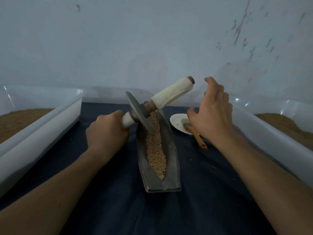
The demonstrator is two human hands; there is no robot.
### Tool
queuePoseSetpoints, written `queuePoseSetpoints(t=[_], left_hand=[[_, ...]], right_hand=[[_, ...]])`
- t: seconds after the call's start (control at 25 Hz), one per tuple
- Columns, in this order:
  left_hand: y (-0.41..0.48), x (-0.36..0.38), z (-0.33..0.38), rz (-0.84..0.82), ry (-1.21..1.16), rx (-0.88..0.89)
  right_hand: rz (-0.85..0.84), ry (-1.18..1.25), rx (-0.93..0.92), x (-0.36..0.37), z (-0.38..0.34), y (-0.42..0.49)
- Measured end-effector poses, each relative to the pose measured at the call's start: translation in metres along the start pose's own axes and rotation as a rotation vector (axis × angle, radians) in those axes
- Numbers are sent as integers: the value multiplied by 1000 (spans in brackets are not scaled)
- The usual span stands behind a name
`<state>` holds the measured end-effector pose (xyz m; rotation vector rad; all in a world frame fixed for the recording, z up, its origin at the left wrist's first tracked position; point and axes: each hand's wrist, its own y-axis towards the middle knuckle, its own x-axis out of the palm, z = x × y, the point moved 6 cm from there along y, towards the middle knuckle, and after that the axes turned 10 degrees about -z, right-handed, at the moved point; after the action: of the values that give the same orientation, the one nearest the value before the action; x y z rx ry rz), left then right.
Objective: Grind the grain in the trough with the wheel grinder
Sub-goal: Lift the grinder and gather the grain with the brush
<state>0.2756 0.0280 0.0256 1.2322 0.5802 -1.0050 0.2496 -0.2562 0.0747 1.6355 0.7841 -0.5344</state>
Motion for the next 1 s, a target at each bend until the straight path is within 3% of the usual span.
queuePoseSetpoints(t=[0.08,0.2,0.28,0.52,0.8,0.88,1.0], left_hand=[[-1,3,-4,-24,-92,-43],[-2,4,-14,-21,-236,-150],[-2,6,-23,-18,-323,-207],[2,11,-39,-19,-508,-269],[7,18,-53,-31,-693,-321],[8,21,-56,-30,-717,-323],[10,23,-59,-30,-745,-321]], right_hand=[[-226,33,102,5,19,9],[-865,-174,296,30,52,-5],[-1007,-226,296,40,61,-15],[-981,-122,233,43,54,-15],[-159,365,151,-38,-21,48],[-75,490,92,-36,-58,56],[-86,432,-41,-7,-95,44]])
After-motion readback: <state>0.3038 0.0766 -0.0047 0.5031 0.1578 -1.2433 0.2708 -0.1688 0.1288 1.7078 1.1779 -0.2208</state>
